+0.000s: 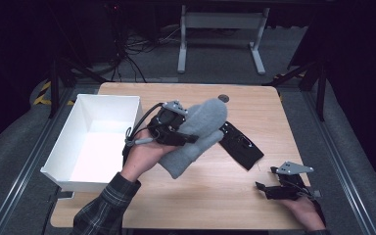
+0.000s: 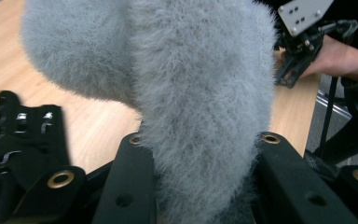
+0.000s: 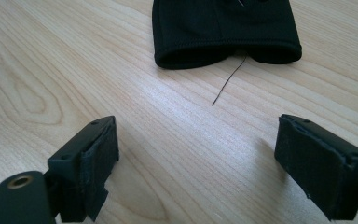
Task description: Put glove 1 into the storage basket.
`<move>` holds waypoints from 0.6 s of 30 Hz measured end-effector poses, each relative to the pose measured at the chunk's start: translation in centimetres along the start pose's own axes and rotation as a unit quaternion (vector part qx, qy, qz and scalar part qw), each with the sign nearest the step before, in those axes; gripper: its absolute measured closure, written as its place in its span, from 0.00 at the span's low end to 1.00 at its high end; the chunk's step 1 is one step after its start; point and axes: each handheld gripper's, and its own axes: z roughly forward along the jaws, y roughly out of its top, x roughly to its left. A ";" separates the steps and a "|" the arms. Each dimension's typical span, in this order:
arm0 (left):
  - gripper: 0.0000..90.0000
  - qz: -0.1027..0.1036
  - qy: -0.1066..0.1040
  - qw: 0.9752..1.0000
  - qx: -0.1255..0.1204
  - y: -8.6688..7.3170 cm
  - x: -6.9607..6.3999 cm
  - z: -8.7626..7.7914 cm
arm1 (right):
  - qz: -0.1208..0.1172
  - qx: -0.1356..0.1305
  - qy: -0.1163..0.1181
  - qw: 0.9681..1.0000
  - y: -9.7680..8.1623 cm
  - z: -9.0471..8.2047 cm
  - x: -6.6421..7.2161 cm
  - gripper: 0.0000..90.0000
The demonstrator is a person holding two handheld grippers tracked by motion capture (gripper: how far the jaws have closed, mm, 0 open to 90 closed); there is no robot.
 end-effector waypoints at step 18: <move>0.80 -0.040 0.059 0.997 -0.028 -1.4 3.6 -6.5 | 0.000 0.000 0.000 1.000 0.0 0.0 0.0 0.15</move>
